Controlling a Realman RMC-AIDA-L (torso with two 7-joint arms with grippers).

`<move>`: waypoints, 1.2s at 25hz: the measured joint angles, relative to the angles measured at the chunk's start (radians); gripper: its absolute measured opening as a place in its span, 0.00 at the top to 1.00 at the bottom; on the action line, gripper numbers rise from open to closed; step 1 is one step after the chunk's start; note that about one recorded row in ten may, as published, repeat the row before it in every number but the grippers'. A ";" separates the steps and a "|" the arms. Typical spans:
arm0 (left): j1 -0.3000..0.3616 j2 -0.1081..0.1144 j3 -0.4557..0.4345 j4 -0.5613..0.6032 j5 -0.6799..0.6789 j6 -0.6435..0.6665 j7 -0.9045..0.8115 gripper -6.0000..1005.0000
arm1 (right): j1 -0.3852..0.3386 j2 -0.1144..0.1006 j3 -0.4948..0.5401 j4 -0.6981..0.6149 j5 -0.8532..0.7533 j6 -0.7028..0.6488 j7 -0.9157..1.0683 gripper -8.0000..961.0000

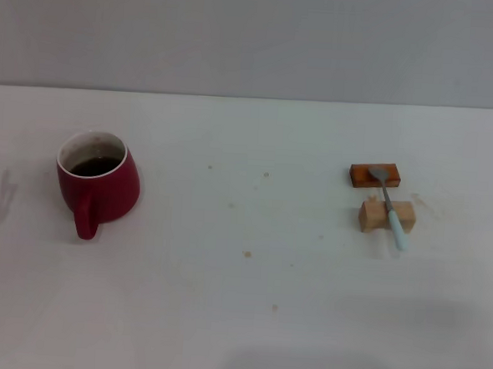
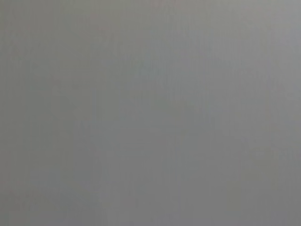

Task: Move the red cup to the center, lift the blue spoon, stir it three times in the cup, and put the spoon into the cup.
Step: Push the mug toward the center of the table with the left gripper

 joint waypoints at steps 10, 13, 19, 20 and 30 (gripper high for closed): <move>-0.001 0.000 0.001 0.001 0.006 0.000 0.005 0.28 | -0.002 0.000 0.000 0.000 0.000 -0.001 0.000 0.25; -0.001 0.001 0.037 0.005 0.011 0.000 0.018 0.30 | -0.004 0.000 0.000 0.000 0.000 -0.003 0.000 0.25; -0.011 0.001 0.062 0.003 0.011 -0.030 0.106 0.36 | -0.006 0.000 0.000 0.000 0.000 -0.009 0.000 0.25; -0.015 0.001 0.073 0.001 0.011 -0.041 0.118 0.38 | -0.006 0.000 0.000 0.000 0.000 -0.009 0.000 0.25; -0.036 0.003 0.098 0.008 0.011 -0.066 0.156 0.64 | -0.009 0.000 0.000 0.000 0.000 -0.011 0.000 0.25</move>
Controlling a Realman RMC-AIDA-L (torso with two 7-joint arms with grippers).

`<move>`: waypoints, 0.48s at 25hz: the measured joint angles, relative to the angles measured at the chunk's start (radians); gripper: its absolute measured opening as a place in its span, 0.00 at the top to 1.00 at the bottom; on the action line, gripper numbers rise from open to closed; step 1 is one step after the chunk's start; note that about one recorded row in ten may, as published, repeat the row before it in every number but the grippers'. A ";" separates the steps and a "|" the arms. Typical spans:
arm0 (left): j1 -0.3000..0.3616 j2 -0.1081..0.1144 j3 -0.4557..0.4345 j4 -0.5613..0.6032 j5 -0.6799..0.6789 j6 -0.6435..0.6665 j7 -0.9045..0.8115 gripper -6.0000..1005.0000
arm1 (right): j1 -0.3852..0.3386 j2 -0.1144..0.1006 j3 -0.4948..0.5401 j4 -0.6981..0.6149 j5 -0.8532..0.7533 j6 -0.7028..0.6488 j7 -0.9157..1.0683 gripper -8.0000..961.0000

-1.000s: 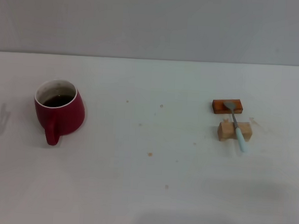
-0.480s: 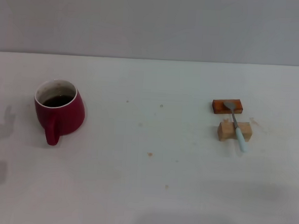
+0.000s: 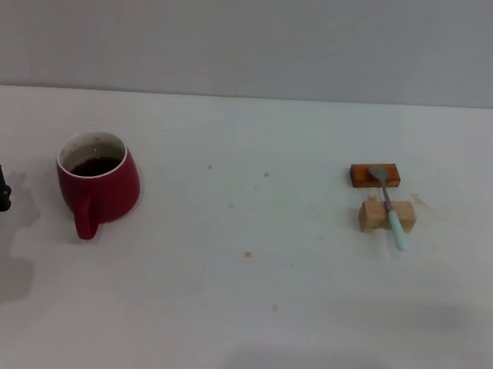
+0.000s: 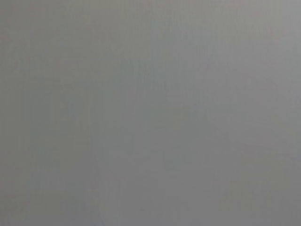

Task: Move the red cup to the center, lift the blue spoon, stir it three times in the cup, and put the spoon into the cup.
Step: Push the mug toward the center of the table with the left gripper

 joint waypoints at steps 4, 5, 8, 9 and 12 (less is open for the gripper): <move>-0.005 0.000 0.006 -0.002 0.000 -0.007 0.037 0.74 | 0.000 0.000 0.000 0.000 0.000 0.000 0.000 0.25; -0.011 0.000 0.011 0.000 0.000 -0.016 0.056 0.76 | 0.000 0.000 0.000 0.000 0.000 0.000 0.000 0.25; -0.024 0.000 0.013 0.006 0.000 -0.039 0.107 0.93 | 0.000 0.000 0.000 0.002 0.000 -0.001 0.000 0.25; -0.028 0.000 0.013 0.007 0.000 -0.046 0.124 1.00 | 0.000 0.000 0.000 0.003 0.000 -0.001 0.000 0.25; -0.038 0.000 0.021 0.008 -0.001 -0.071 0.171 1.00 | 0.000 0.000 0.000 0.005 0.000 -0.002 0.000 0.25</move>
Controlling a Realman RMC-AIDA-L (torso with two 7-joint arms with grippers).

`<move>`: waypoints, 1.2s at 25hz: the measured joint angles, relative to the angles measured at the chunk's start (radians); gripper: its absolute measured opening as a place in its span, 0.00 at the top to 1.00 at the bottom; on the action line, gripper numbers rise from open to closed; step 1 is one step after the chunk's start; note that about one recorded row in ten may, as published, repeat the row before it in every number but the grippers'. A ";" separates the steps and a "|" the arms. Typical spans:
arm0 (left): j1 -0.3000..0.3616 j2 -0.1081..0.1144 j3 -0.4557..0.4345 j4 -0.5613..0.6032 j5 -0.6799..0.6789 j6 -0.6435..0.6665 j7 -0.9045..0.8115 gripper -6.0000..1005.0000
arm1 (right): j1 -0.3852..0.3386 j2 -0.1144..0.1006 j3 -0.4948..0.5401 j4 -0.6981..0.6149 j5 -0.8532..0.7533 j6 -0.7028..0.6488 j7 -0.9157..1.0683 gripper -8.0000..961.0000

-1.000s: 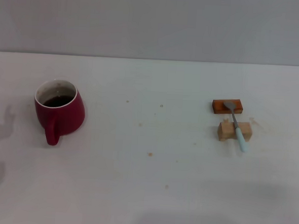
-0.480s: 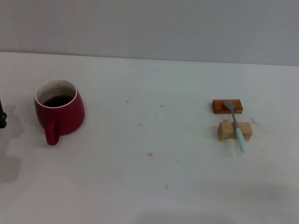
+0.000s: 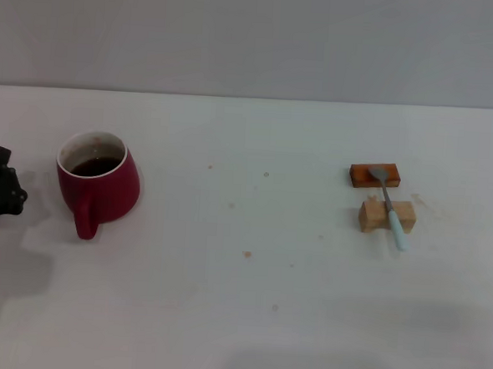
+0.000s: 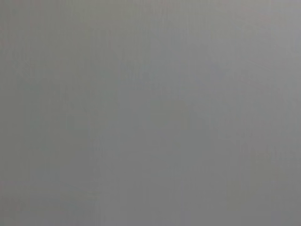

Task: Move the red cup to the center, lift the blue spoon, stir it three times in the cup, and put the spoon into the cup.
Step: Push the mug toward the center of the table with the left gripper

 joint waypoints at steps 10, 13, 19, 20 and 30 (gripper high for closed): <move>-0.035 0.001 0.043 0.012 0.001 -0.042 0.097 0.99 | 0.008 0.000 0.000 0.001 0.000 -0.001 0.000 0.25; -0.037 0.001 0.042 0.012 0.016 -0.045 0.103 0.99 | 0.010 0.000 0.000 0.001 0.000 -0.001 0.004 0.25; -0.044 0.000 0.047 0.011 0.062 -0.046 0.103 0.99 | 0.015 0.000 0.000 0.001 0.000 -0.001 0.024 0.25; -0.045 0.000 0.050 0.011 0.064 -0.047 0.103 0.99 | 0.018 0.000 0.000 0.001 0.000 -0.001 0.024 0.25; -0.049 -0.001 0.113 0.002 0.065 -0.046 0.103 0.99 | 0.035 -0.001 -0.014 -0.004 -0.004 0.000 0.025 0.25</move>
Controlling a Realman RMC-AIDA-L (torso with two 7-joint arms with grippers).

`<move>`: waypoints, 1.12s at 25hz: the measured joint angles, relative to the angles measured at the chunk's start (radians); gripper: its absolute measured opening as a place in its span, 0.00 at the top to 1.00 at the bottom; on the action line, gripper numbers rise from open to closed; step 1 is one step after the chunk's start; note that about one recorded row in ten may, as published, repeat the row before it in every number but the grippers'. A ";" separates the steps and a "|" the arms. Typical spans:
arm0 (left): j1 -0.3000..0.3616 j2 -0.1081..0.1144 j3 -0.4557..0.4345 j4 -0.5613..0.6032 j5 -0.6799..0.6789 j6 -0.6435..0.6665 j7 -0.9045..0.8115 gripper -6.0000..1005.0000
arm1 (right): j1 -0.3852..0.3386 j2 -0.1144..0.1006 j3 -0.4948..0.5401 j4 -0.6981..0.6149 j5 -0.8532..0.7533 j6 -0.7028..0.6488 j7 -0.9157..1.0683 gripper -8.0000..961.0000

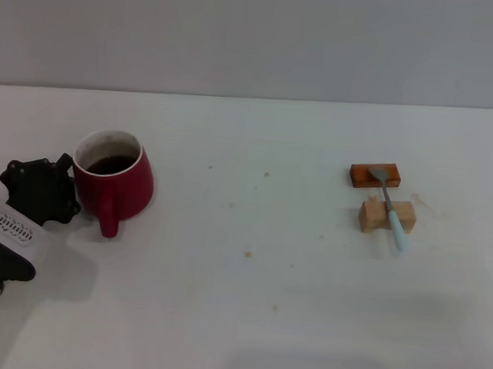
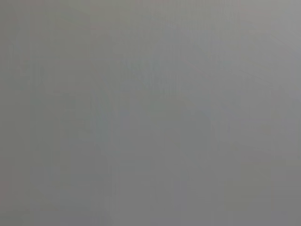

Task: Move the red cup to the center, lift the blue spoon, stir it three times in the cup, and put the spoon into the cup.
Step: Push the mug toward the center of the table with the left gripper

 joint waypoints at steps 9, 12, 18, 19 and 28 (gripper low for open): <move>-0.001 0.000 0.046 -0.024 0.000 0.004 -0.006 0.99 | 0.002 0.001 0.000 -0.001 -0.002 0.001 0.000 0.25; -0.001 0.000 0.059 -0.026 0.000 0.005 -0.003 0.99 | 0.005 0.001 0.000 -0.001 -0.002 0.000 0.000 0.25; -0.003 0.004 0.052 -0.015 -0.007 0.004 -0.001 0.99 | 0.012 0.001 -0.016 -0.001 0.001 0.000 0.000 0.25; -0.007 0.005 0.051 -0.010 -0.007 0.002 -0.001 0.99 | 0.013 0.001 -0.016 -0.001 0.001 0.000 0.000 0.25; -0.059 0.004 0.052 0.011 -0.007 -0.015 0.021 0.99 | 0.012 0.001 -0.022 -0.001 0.002 -0.001 0.000 0.25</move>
